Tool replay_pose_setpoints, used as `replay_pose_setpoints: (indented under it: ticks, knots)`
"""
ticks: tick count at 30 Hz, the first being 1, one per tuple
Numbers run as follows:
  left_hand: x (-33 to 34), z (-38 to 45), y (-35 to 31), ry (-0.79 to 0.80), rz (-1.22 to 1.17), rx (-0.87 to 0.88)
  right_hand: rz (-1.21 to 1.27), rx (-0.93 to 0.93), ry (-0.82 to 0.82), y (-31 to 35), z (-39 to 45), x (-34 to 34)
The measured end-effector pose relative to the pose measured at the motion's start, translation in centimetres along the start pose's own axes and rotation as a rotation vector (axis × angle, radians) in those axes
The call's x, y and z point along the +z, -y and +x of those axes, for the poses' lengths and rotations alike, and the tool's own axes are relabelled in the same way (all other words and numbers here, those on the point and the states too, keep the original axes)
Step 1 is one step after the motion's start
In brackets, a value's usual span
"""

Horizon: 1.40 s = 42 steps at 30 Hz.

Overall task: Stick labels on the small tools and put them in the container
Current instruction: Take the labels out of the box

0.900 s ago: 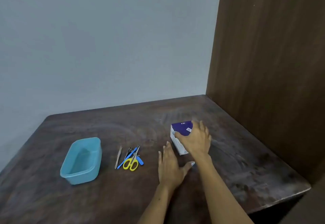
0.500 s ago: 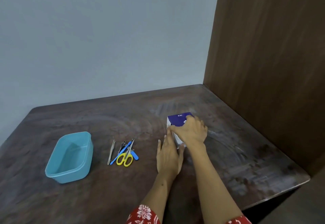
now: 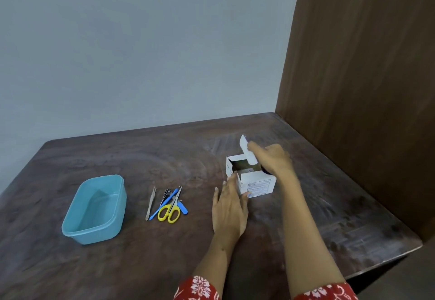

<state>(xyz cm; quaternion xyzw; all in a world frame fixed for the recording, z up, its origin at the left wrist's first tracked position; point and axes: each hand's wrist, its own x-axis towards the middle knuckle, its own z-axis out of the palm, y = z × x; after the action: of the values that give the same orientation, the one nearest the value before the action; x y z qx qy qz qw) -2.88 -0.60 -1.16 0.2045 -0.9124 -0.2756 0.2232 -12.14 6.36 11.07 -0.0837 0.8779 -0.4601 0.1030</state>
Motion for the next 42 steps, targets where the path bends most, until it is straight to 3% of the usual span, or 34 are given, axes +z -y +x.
replay_pose_setpoints:
  ticks: [3, 5, 8, 11, 15, 21, 27, 31, 35, 38, 42]
  knots:
    - [0.0, 0.0, 0.1, -0.007, -0.011, -0.009, 0.306, 0.122, 0.143, -0.4, 0.8, -2.0]
    - [-0.1, -0.1, 0.0, -0.016, -0.012, 0.004, 0.476, 0.198, 0.142, -1.1, 1.2, -3.1]
    - [-0.2, -0.2, 0.0, -0.01, -0.017, 0.009, 0.681, 0.213, -0.164, -2.4, 2.1, -3.9]
    - [-0.4, -0.1, -0.2, -0.01, -0.03, 0.001, 0.483, 0.182, -0.529, -3.3, 2.4, -4.2]
    - [-0.9, -0.3, -0.5, -0.009, -0.033, 0.003, 0.277, 0.185, -0.648, -4.4, 2.2, -3.2]
    - [-1.1, -0.6, -0.8, -0.03, -0.086, 0.042, 0.1, 0.279, -0.518, -6.8, 2.1, -0.7]
    - [-0.3, -0.4, -0.4, 0.013, 0.006, 0.13, 0.026, 0.249, -0.452, -6.7, 1.8, 0.2]
    - [-0.8, -0.6, -1.0, 0.028, 0.013, 0.105, -0.12, 0.139, -0.488, -5.9, 2.1, 0.3]
    - [-0.9, -0.7, -1.2, -0.023, 0.046, 0.125, -0.199, -0.09, -0.502, -4.3, 1.9, 0.9]
    - [-0.9, -0.8, -1.2, -0.042, 0.058, 0.144, -0.215, -0.204, -0.389, -3.2, 1.8, 1.5]
    - [-0.4, -0.9, -1.0, -0.02, 0.072, 0.13, -0.402, -0.212, -0.113, -2.3, 1.7, 2.5]
